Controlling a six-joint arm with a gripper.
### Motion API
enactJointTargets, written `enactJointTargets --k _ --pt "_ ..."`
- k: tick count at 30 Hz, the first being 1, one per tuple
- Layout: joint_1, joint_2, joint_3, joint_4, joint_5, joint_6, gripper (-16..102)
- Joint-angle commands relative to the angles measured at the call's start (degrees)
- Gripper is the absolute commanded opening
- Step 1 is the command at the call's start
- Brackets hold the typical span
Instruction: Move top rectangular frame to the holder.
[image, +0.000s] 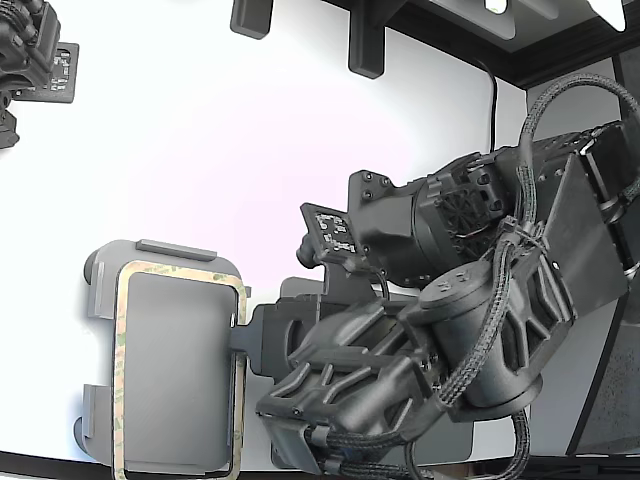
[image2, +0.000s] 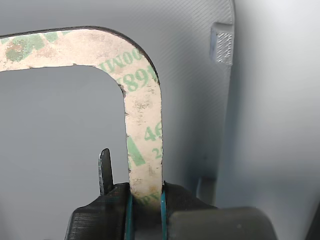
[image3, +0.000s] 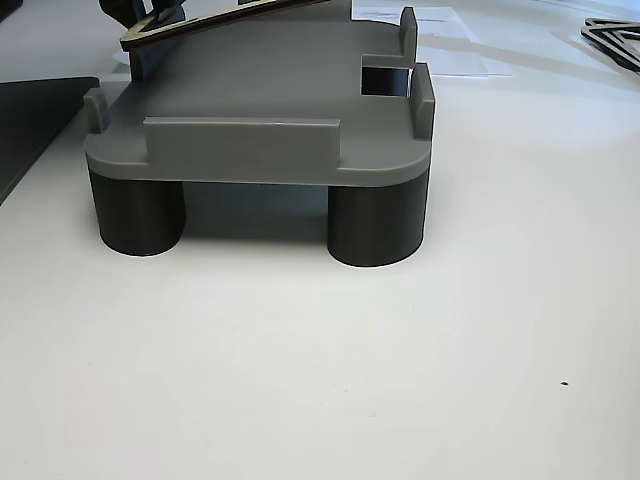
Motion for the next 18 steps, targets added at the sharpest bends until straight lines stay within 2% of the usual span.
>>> enactJointTargets --k 1,18 --pt "-1.23 2.99 1.93 -2.72 -0.62 0.35 -12" --pt "-4.04 1.23 2.37 -2.72 -2.37 -2.37 -12"
